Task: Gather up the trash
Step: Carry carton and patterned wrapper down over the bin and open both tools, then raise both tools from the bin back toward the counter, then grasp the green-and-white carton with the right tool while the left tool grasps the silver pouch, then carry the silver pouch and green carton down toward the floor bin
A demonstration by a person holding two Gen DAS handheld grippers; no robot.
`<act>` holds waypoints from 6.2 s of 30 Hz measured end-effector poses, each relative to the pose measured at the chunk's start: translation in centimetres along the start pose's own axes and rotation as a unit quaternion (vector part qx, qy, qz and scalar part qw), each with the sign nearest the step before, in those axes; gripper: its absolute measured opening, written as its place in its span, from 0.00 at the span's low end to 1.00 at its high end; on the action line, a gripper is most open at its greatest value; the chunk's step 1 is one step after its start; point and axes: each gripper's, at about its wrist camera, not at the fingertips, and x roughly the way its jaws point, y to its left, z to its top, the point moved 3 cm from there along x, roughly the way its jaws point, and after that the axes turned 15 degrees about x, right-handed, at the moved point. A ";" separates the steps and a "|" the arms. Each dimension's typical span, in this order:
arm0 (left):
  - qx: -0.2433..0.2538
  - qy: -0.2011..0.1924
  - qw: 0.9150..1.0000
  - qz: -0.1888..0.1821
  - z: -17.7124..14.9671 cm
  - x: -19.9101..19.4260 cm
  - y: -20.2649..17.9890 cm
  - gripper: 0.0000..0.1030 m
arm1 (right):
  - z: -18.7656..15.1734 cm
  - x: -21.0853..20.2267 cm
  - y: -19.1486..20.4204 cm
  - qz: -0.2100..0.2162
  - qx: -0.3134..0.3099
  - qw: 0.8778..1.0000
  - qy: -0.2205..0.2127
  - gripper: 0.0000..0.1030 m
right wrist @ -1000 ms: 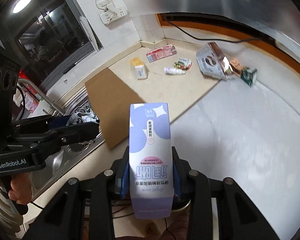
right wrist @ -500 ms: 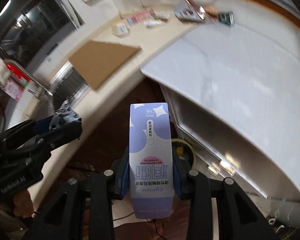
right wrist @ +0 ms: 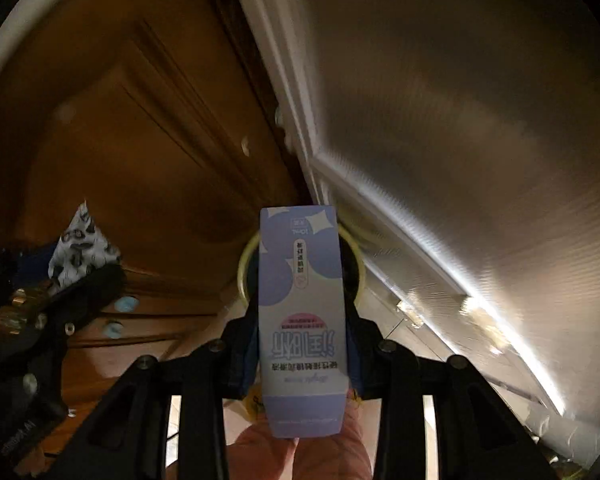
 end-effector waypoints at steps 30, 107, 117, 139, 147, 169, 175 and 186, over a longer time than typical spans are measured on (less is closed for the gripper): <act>-0.063 0.039 0.997 0.019 -0.8 9.8 3.2 0.95 | 0.1 9.1 0.4 -0.006 -0.001 1.000 0.021 0.45; -0.003 -0.191 0.982 -0.007 35.0 -26.6 5.6 0.95 | 26.4 -38.6 -4.5 0.002 -0.019 0.955 -0.297 0.56; -0.064 -0.124 0.988 -0.060 44.6 -14.0 7.0 0.91 | 37.1 -28.2 -6.4 -0.040 -0.082 0.965 -0.245 0.56; -0.162 -0.043 0.978 -0.123 48.4 -1.6 7.4 0.44 | 42.3 -20.7 -8.7 -0.075 -0.122 0.964 -0.223 0.47; -0.207 -0.078 0.968 -0.121 47.1 -3.3 8.9 0.15 | 41.3 -22.4 -10.1 -0.035 -0.100 0.968 -0.227 0.31; -0.149 -0.130 0.980 -0.037 39.7 -15.3 8.0 0.01 | 31.8 -28.9 -8.6 0.034 -0.054 0.970 -0.236 0.29; -0.136 -0.149 0.979 -0.039 35.7 -20.6 7.1 0.01 | 27.8 -30.9 -6.7 0.034 -0.043 0.968 -0.244 0.29; -0.107 -0.189 0.976 -0.027 25.3 -32.0 5.6 0.01 | 16.8 -35.8 -2.1 0.051 -0.031 0.965 -0.256 0.29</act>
